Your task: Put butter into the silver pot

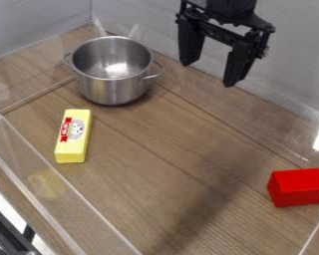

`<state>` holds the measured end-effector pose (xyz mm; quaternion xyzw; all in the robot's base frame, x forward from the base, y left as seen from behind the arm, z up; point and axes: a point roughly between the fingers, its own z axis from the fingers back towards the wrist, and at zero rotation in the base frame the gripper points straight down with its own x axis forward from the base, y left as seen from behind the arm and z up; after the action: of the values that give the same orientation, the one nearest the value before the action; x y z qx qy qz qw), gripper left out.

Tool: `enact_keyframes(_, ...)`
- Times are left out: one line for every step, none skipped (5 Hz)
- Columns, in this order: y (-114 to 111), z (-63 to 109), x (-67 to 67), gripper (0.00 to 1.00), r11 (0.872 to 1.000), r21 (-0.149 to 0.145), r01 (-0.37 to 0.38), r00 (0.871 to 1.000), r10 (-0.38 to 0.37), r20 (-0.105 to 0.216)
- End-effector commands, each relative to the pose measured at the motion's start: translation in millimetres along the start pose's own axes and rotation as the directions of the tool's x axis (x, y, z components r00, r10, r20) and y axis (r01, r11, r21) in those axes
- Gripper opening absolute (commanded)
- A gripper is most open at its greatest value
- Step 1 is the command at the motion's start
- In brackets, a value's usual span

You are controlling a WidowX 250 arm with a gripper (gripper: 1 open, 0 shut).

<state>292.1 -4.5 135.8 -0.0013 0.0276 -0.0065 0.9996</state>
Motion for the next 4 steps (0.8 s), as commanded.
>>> enact_keyframes(12,1.8,-11.6,1.0,1.0,-0.001,-0.015,1.0,0.015,-0.015)
enact_keyframes(38,6.1,-31.1,1.0,0.997,-0.001,-0.073,0.997,0.073,-0.016)
enact_keyframes(74,7.0,-50.4,1.0,0.987,0.002,-0.162,0.987,0.162,0.006)
enact_keyframes(97,4.9,-62.0,1.0,0.968,-0.005,-0.25,0.968,0.25,0.023)
